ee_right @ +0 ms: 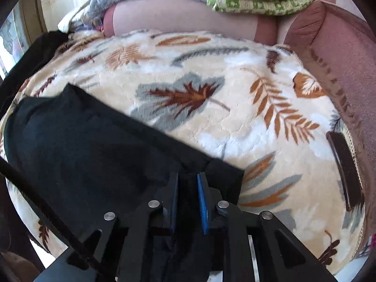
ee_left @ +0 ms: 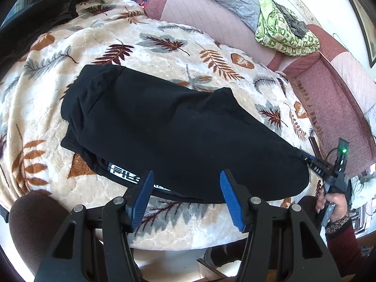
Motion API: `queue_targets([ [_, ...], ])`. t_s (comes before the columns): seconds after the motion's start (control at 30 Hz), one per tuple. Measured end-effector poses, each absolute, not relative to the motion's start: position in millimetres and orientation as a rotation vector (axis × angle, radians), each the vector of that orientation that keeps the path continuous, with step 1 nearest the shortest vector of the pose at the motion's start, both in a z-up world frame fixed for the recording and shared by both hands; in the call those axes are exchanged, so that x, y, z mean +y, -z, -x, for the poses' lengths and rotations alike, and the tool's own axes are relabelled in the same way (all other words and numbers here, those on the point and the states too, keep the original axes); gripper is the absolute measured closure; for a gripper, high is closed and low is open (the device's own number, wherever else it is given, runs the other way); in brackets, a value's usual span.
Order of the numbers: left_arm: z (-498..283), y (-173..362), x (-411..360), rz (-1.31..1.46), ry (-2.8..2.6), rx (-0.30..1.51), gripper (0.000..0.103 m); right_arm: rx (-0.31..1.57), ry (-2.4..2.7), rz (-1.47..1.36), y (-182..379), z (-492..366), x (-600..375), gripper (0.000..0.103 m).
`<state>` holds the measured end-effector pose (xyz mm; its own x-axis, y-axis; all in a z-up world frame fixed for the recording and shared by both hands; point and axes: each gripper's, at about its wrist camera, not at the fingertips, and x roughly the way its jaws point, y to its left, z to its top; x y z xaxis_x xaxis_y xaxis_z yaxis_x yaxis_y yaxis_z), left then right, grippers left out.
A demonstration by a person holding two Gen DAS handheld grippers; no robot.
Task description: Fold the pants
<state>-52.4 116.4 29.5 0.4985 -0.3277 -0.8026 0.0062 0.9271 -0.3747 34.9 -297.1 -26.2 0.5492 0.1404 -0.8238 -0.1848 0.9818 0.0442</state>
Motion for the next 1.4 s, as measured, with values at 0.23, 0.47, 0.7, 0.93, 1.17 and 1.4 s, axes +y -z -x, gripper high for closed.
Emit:
queue_targets([
  [0.23, 49.9, -23.6, 120.8, 0.381, 0.2, 1.052, 0.046, 0.935, -0.095, -0.085, 18.3, -42.0, -331.7, 0.089],
  [0.47, 49.1, -18.7, 119.0, 0.384, 0.202, 1.064, 0.045, 0.943, -0.047, -0.207, 26.5, -37.5, -353.1, 0.035],
  [0.7, 49.6, -12.8, 113.6, 0.394, 0.213, 1.086, 0.045, 0.999, -0.125, -0.233, 44.1, -39.8, -343.2, 0.034],
  [0.93, 51.0, -15.4, 120.4, 0.415, 0.179, 1.08, 0.044, 1.017, -0.233, -0.26, 34.8, -50.1, -321.4, 0.086],
  [1.17, 51.8, -16.3, 132.1, 0.463, 0.133, 1.072, 0.041, 0.936, -0.177, -0.286, 3.9, -66.8, -346.1, 0.087],
  [1.4, 48.6, -15.4, 140.5, 0.468, 0.102, 1.07, 0.041, 1.038, -0.152, -0.334, 35.5, -64.6, -355.9, 0.087],
])
